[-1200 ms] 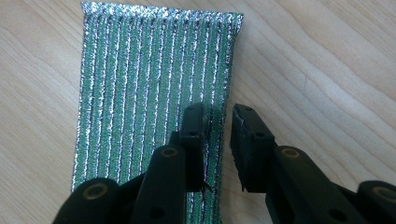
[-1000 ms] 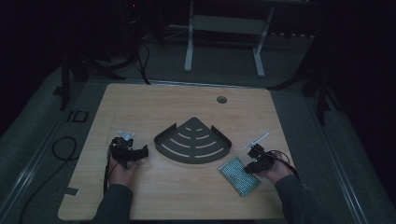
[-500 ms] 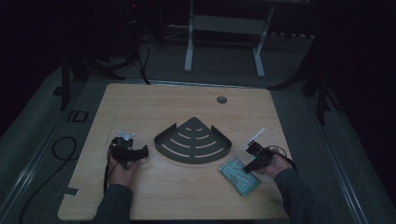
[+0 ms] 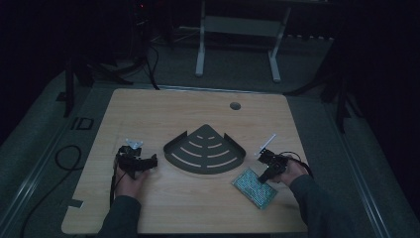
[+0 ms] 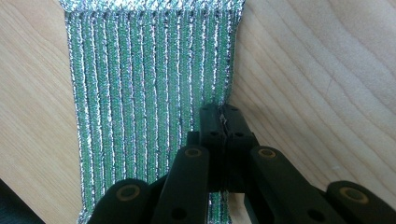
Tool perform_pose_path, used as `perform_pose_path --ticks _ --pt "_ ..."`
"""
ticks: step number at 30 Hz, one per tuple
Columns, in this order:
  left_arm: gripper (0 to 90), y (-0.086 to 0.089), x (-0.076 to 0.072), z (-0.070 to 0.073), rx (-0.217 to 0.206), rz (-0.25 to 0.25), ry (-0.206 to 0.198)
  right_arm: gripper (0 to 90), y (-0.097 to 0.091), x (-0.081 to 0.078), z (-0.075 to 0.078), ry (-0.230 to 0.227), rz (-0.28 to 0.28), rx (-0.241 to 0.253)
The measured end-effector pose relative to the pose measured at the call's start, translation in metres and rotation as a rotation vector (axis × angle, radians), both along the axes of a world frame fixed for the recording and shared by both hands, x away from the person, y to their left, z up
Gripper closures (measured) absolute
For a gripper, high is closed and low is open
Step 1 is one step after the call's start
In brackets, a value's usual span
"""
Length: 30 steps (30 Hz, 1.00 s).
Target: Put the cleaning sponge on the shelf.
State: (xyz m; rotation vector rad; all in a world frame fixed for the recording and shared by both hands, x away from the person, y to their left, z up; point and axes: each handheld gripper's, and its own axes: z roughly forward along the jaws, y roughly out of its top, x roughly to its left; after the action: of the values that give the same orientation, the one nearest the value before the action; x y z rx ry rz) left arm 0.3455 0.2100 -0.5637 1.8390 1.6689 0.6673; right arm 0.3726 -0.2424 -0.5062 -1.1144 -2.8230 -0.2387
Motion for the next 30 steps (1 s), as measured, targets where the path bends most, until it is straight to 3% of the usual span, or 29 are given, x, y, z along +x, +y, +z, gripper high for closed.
perform_pose_path --ticks 7,25,30 --pt "7.9 0.0 0.0 0.0 0.0 0.0 0.0 89.2 0.002 -0.001 0.004 -0.006 0.013 -0.008" --pt "7.9 0.0 0.0 0.0 0.0 0.0 0.0 89.5 -0.009 0.003 0.041 -0.1 -0.027 0.038" --pt "7.9 0.0 0.0 0.0 0.0 0.0 0.0 89.5 -0.01 0.004 0.05 -0.113 -0.023 0.028"
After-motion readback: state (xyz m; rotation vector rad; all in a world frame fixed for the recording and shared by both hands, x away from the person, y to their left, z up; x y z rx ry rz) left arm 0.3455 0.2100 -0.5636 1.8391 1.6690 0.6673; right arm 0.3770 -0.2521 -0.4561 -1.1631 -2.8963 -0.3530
